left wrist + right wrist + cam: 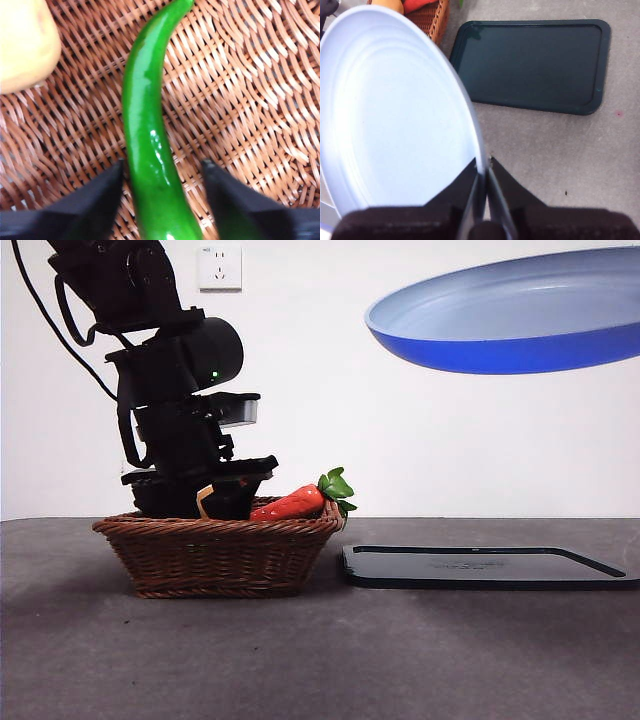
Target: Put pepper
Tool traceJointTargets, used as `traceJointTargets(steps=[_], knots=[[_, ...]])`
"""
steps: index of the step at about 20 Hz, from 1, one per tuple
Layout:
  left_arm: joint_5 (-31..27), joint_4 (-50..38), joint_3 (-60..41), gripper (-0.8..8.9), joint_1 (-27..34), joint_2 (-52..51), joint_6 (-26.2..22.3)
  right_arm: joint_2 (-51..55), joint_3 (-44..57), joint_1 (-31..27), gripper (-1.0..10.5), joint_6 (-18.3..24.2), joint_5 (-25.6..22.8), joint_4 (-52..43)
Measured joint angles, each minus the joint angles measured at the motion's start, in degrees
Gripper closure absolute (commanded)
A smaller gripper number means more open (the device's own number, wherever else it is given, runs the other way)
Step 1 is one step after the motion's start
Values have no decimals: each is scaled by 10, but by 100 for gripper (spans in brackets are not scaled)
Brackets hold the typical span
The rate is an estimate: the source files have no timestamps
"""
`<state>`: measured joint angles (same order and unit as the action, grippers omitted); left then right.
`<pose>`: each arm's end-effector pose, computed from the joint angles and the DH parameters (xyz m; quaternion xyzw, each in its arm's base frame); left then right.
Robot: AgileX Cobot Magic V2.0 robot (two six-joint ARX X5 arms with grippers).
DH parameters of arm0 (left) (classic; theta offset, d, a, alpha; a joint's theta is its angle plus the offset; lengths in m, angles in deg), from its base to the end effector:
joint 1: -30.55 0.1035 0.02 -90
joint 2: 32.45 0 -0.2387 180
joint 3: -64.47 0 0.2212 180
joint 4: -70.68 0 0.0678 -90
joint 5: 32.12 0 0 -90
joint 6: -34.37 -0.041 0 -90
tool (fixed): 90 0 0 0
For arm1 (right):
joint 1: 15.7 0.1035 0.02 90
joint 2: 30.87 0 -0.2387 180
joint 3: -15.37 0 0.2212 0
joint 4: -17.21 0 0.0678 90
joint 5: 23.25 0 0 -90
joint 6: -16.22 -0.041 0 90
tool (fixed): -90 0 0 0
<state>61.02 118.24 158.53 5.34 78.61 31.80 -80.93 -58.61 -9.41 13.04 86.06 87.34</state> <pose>0.3284 -0.1571 0.1634 0.1206 0.5194 -0.2187 0.8172 0.1403 0.0291 0.2993 0.0694 0.3954 0.1929 0.8954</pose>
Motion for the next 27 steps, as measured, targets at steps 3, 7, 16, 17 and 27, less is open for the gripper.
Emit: traceJointTargets(steps=[3, 7, 16, 17, 27], knots=[[0, 0, 0, 675, 0, 0, 0, 0, 0, 0, 943, 2, 0, 0], [0, 0, 0, 677, 0, -4, 2, 0, 0, 0, 943, 2, 0, 0], [1, 47, 0, 677, -3, -113, 22, -43, 0, 0, 943, 2, 0, 0], [3, 55, 0, 677, -5, -135, 24, -63, 0, 0, 943, 2, 0, -4], [106, 101, 0, 677, -96, -257, 41, -281, 0, 48, 943, -79, 74, -118]])
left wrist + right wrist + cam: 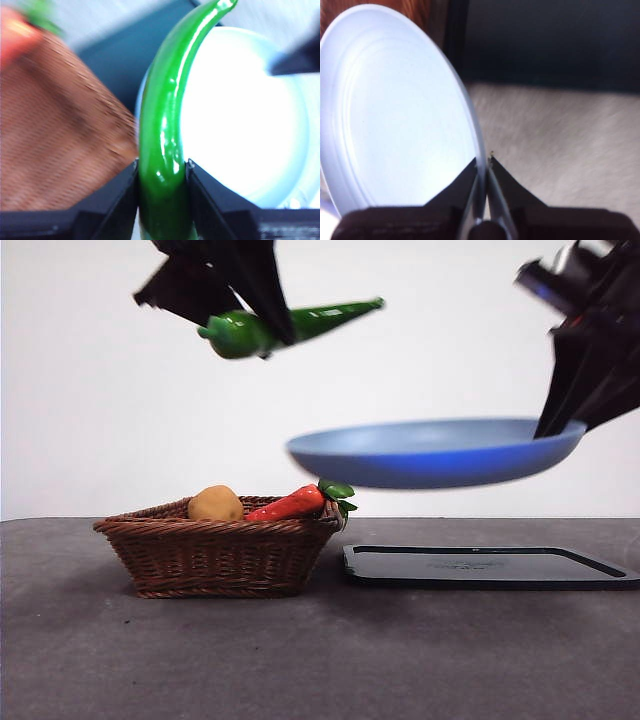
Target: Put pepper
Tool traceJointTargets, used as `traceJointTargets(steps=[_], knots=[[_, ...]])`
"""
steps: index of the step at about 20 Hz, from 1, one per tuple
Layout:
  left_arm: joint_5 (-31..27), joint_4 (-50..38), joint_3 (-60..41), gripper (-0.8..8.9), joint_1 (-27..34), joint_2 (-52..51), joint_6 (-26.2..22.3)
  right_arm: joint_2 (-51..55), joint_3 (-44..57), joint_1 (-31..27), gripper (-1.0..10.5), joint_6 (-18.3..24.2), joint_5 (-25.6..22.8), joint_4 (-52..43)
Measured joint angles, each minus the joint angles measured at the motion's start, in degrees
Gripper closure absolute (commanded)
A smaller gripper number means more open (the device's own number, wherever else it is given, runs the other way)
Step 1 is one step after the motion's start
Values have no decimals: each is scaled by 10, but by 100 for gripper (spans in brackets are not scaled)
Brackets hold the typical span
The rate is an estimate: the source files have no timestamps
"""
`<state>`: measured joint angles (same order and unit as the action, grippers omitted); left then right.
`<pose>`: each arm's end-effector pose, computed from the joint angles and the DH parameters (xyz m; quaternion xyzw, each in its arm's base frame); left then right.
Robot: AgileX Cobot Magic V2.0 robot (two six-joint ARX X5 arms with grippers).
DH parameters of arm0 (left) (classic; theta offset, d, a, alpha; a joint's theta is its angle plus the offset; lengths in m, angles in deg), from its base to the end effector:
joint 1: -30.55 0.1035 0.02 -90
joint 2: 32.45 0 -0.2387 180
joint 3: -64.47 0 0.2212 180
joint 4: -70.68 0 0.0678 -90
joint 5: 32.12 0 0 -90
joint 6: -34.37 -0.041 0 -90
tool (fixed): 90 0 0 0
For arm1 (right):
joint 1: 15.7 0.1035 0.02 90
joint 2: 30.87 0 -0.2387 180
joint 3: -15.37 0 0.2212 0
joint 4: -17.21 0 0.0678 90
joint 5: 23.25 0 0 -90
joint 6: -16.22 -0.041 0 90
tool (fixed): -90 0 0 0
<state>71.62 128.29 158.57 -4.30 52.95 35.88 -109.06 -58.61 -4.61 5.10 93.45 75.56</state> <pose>0.2326 -0.1738 0.2938 0.0649 0.4119 -0.3691 0.8306 0.2318 0.0642 0.2282 0.1485 0.5388 0.2256 0.7980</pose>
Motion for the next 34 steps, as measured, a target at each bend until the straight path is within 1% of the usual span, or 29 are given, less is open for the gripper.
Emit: traceJointTargets(steps=[4, 6, 10, 14, 15, 18, 21, 27, 34], knots=[[0, 3, 0, 677, -38, 40, -1, -22, 0, 36, 943, -25, 5, -14], [-1, 3, 0, 677, -45, 66, -5, -22, 0, 44, 943, -35, 24, -26], [-10, 0, 0, 676, -51, 115, -9, -22, 0, 47, 943, -43, 28, -26], [-14, 0, 0, 672, -54, 123, -10, -22, 0, 46, 943, -43, 25, -22], [-14, -1, 0, 661, -54, 123, -10, -22, 0, 46, 943, -43, 25, -22], [-14, -1, 0, 568, -54, 123, -10, -22, 0, 46, 943, -44, 25, -22], [-13, -1, 0, 564, -55, 123, -10, -22, 0, 46, 943, -44, 24, -22], [-14, 11, 0, 564, -55, 100, -10, -22, 0, 46, 943, -44, 28, -20], [-15, 24, 0, 564, -55, -6, -10, -22, 0, 43, 943, -44, 28, -26]])
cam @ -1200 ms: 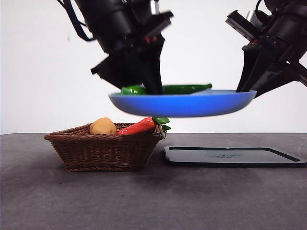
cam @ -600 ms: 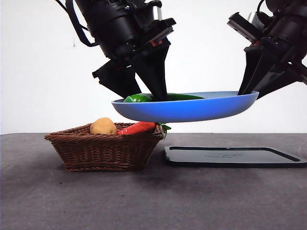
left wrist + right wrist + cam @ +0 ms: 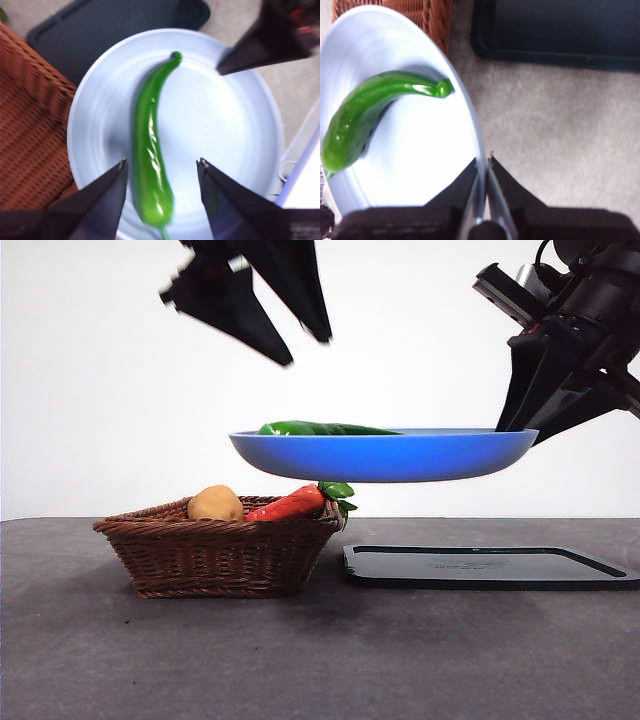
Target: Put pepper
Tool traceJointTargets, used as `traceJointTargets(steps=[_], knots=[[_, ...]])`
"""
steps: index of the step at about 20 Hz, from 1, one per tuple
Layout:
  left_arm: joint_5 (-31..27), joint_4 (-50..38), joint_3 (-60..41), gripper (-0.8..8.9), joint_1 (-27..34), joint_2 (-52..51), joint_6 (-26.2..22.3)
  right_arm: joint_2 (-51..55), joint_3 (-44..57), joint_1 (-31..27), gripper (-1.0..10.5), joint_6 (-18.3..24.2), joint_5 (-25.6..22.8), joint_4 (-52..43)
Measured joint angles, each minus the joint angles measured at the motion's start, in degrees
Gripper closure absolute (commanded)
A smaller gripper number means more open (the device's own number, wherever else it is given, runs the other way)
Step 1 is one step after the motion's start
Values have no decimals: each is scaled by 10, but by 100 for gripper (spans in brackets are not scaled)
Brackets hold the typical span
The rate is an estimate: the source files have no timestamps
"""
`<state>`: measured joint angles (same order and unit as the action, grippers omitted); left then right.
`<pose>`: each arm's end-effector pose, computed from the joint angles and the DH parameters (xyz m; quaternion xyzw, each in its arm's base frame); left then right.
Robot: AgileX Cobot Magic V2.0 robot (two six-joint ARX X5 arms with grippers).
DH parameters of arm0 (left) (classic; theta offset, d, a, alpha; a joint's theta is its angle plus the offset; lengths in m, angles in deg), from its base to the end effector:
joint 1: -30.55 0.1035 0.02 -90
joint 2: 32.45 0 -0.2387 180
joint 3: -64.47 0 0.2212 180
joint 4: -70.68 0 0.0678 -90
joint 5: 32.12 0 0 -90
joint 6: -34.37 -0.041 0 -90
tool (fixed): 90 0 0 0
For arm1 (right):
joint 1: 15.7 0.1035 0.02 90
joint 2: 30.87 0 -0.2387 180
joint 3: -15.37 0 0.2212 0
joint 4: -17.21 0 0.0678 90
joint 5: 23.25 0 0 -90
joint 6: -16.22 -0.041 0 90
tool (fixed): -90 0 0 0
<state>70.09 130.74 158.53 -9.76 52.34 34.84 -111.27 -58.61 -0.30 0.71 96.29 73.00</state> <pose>0.2116 -0.1909 0.2933 0.1008 0.4177 -0.3980 0.8106 0.2340 0.0854 0.2226 0.1698 0.5521 0.2551 0.7754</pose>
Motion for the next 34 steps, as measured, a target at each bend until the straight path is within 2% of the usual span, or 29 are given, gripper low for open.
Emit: traceJointTargets(steps=[2, 8, 12, 16, 22, 33, 34], knots=[[0, 1, 0, 565, 0, -35, 0, 0, 0, -16, 943, -6, 2, -20], [0, 1, 0, 566, 0, -145, 0, -2, 0, -130, 944, -26, -1, -79], [0, 2, 0, 566, 0, -193, 5, -63, -2, -174, 944, -43, -2, -130], [1, 10, 0, 566, 0, -226, 12, -153, -11, -181, 944, -55, -2, -174], [2, 41, 0, 566, 0, -231, 26, -261, -96, -181, 944, -65, -2, -184], [2, 41, 0, 566, 0, -231, 26, -276, -99, -180, 941, -50, -44, -153], [2, 41, 0, 566, 0, -231, 26, -276, -99, -180, 908, -49, -45, -152]])
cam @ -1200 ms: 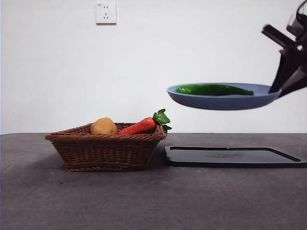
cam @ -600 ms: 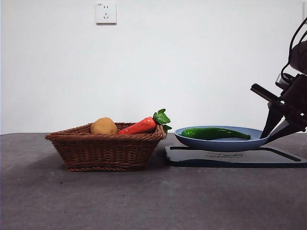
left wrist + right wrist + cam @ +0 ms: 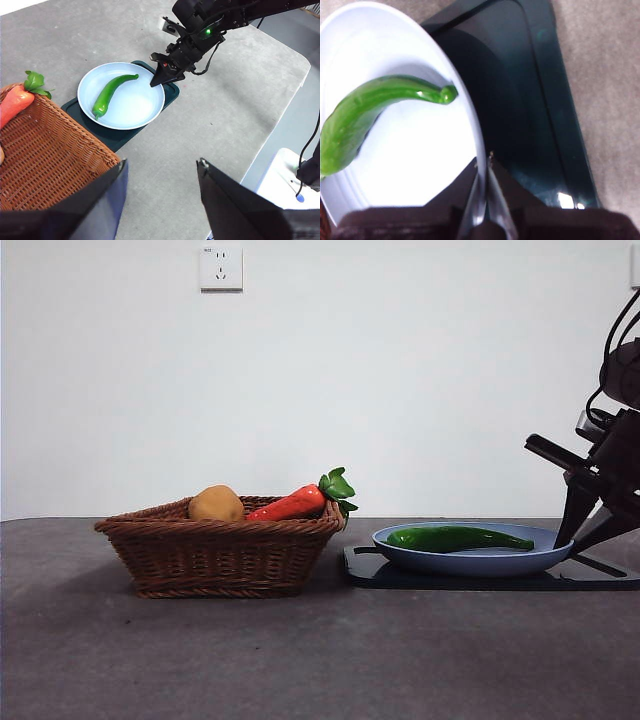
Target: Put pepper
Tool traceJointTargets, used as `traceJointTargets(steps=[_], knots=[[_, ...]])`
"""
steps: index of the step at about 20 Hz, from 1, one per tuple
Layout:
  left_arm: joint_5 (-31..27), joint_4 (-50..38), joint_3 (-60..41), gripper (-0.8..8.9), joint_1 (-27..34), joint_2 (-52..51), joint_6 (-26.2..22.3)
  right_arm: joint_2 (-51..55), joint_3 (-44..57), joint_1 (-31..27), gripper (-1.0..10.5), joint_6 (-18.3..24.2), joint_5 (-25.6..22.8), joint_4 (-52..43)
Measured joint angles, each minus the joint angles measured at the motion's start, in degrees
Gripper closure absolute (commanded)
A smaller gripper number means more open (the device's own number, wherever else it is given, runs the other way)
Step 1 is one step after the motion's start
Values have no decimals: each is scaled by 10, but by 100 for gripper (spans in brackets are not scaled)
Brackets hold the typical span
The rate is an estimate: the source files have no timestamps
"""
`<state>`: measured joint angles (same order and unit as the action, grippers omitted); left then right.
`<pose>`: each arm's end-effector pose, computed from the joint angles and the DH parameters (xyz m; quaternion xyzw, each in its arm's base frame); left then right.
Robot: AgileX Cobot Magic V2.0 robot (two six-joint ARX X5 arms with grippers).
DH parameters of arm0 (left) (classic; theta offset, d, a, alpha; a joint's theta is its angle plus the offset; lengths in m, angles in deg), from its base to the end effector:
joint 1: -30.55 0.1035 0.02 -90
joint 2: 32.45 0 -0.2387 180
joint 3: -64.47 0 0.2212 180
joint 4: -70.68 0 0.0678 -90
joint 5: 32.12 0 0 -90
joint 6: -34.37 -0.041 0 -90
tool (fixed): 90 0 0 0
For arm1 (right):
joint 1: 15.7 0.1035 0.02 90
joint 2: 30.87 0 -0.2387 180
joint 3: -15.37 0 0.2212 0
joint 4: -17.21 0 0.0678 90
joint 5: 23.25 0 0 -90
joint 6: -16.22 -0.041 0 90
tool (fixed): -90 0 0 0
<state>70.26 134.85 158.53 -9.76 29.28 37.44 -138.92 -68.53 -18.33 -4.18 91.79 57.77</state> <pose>0.1357 -0.1267 0.3751 0.0431 0.2775 -0.4195 0.8632 0.3411 0.0017 0.1451 0.2727 0.5405 0.0695 0.7929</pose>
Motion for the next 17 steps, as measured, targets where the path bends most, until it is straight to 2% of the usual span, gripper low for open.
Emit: traceJointTargets(steps=[3, 8, 12, 17], knots=[[0, 0, 0, 566, 0, 0, 0, -1, -1, 0, 767, 3, -8, 14], [0, 0, 0, 566, 0, 0, 0, 23, -1, -2, 747, 4, -12, 30], [0, 0, 0, 567, 0, 0, 0, 157, -1, -8, 750, 18, -16, 57], [-2, 9, 0, 568, 0, 0, -7, 346, -1, 6, 751, 103, -12, 208]])
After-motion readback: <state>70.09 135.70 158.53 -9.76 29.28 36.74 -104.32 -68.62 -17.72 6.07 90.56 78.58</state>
